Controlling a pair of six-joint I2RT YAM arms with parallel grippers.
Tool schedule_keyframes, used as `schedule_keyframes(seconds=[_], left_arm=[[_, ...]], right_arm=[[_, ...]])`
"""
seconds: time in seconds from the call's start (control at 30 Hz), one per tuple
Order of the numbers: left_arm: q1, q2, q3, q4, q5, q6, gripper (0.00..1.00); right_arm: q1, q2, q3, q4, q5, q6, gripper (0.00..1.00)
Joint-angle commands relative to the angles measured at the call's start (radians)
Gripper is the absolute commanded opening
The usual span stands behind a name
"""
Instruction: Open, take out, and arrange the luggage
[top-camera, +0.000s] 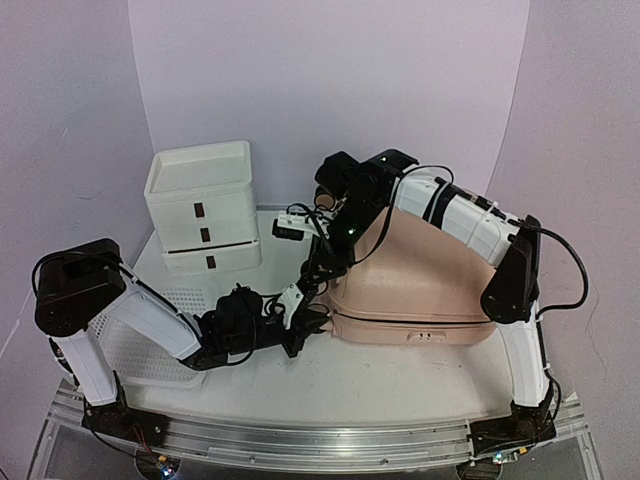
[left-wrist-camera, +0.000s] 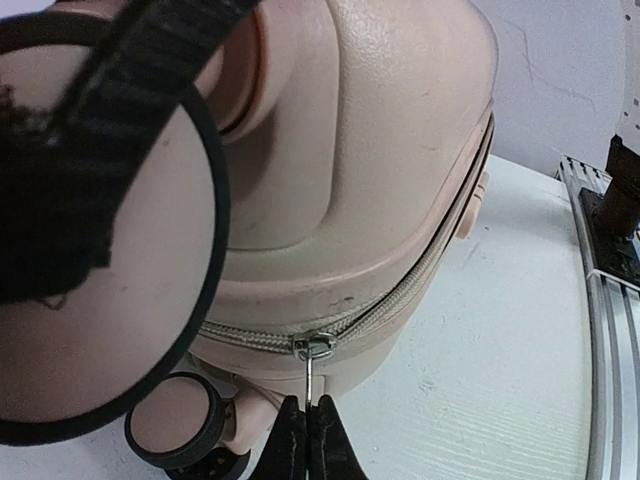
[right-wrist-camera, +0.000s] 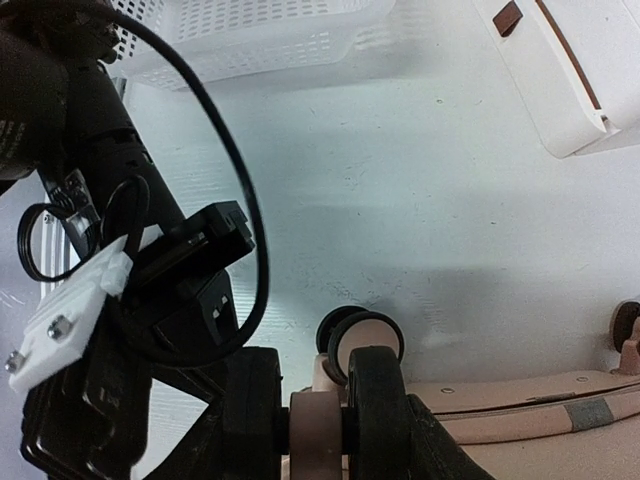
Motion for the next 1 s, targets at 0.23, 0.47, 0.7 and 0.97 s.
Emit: schedule_keyframes(seconds=[0.23, 0.47, 0.7, 0.97], left_arm=[[0.069, 0.089, -0.017, 0.302, -0.1, -0.011, 0.0], [0.112, 0.136, 0.017, 0.306, -0.099, -0.057, 0.0], [0.143, 0.168, 0.062, 0.294, -0.129, -0.132, 0.0], [0.146, 0.18, 0.195, 0.104, -0.24, -0.193, 0.0]], right_arm=[[-0.075, -0.062, -0.06, -0.241, -0.255, 0.074, 0.0], [-0.075, -0.087, -0.112, -0.285, -0.313, 0.055, 0.0], [-0.065, -0.18, -0.267, -0.28, -0.372, 0.012, 0.0], [-0.031, -0.344, -0.495, -0.276, -0.427, -0.085, 0.0]])
